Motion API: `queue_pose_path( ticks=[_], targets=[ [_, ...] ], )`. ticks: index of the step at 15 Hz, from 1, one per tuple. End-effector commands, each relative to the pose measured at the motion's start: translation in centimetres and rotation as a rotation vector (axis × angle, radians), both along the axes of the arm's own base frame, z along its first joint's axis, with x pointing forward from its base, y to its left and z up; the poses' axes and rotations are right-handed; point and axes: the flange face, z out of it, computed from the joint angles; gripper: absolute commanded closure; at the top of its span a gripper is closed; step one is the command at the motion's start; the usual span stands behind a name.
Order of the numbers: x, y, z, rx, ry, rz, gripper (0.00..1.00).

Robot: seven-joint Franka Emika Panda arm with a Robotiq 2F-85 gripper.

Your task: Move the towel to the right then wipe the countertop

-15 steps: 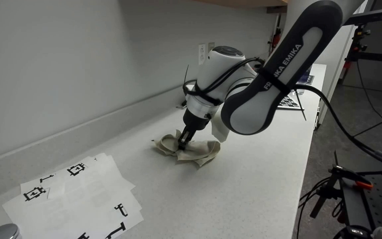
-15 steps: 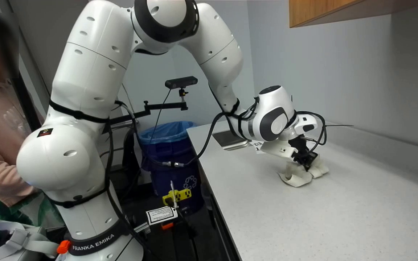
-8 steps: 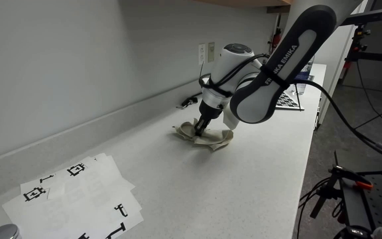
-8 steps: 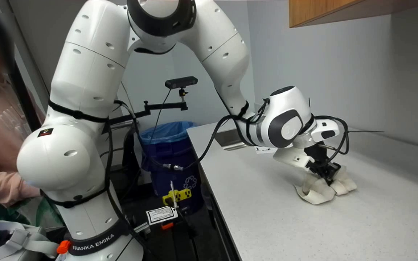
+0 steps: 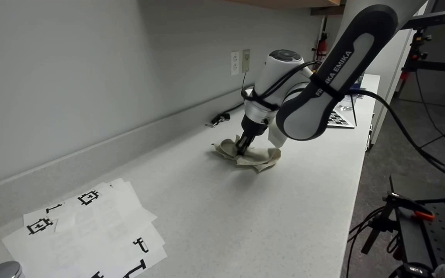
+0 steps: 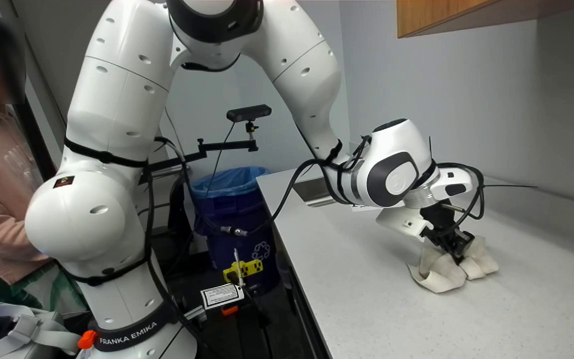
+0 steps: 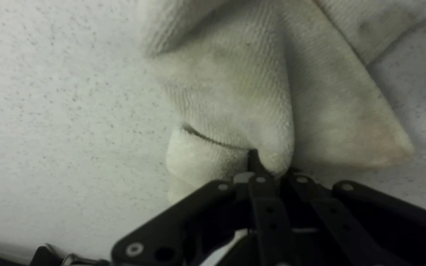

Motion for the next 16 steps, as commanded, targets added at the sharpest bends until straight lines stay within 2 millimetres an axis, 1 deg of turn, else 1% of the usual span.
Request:
queue_pose_path(
  ticks=[1,4,6,8,9,11,13,16],
  targets=[
    [0.4,4.3,-0.2,0.027,0.002,0.055,0.98],
    [0.8,9.2,-0.5,0.042,0.006,0.146,0.98],
    [0.8,12.3,-0.4,0.079,0.003,0.198,0.98],
    [0.7,14.6,-0.3,0.099,0.002,0.237,0.98],
    [0.7,15.0,-0.2,0.105,0.0,0.245,0.98],
    [0.6,14.9,0.0,0.112,-0.005,0.239,0.98],
    [0.4,13.5,0.2,0.102,-0.01,0.217,0.98],
    [-0.1,10.3,0.6,0.075,-0.015,0.173,0.98]
  ],
)
